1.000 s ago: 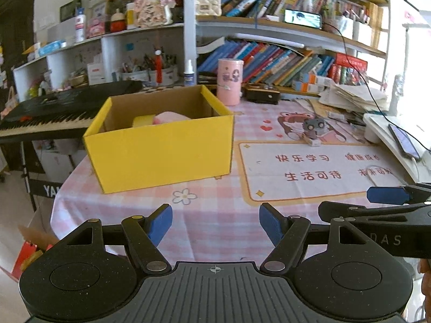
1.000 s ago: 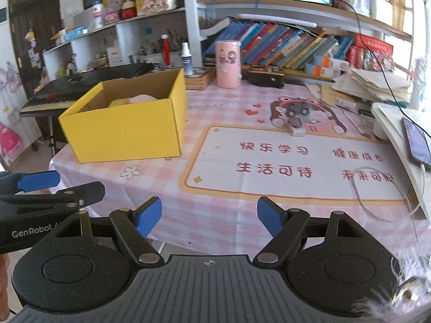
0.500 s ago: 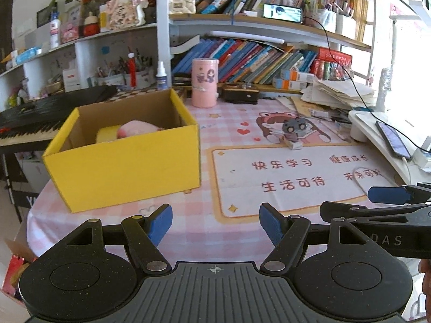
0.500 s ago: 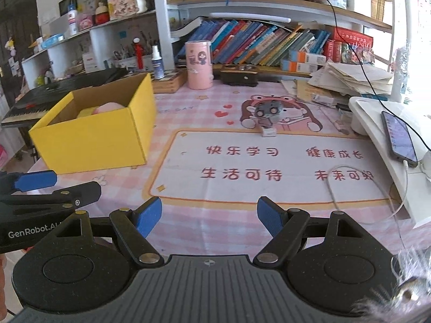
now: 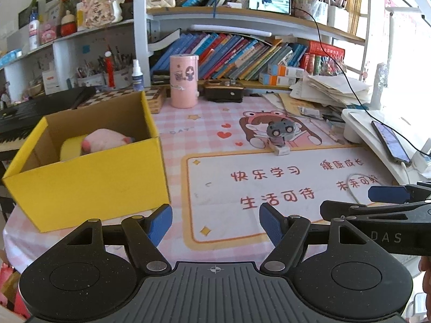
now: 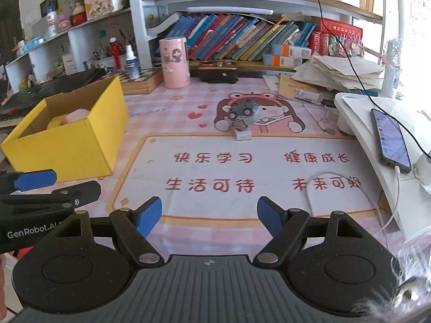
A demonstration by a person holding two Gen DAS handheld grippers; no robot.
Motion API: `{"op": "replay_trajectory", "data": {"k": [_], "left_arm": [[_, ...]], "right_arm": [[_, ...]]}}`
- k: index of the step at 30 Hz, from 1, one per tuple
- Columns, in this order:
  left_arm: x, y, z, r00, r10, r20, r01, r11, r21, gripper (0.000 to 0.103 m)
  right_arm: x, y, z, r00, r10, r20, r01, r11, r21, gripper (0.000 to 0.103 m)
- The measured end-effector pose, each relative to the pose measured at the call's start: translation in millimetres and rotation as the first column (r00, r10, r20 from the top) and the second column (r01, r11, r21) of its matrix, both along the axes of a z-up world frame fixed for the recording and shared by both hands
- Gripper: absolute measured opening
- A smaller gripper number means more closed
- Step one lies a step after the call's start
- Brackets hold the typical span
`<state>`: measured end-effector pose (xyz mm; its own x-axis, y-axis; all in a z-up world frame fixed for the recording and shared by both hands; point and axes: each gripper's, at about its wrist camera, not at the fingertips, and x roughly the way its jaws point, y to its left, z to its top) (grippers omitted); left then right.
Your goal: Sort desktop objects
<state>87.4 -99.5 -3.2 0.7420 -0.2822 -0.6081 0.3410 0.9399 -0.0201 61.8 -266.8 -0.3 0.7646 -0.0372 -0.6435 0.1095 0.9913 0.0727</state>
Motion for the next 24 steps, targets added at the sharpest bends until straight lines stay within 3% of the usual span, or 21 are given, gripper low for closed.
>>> {"op": "replay_trajectory", "data": {"k": [24], "left_arm": [[71,-82,-2,1.000,0.022,-0.020,-0.021,1.000,0.020,0.073]], "right_arm": [[78,-85,-4,0.999,0.022,-0.024,-0.021,0.999,0.025,0.078]]}}
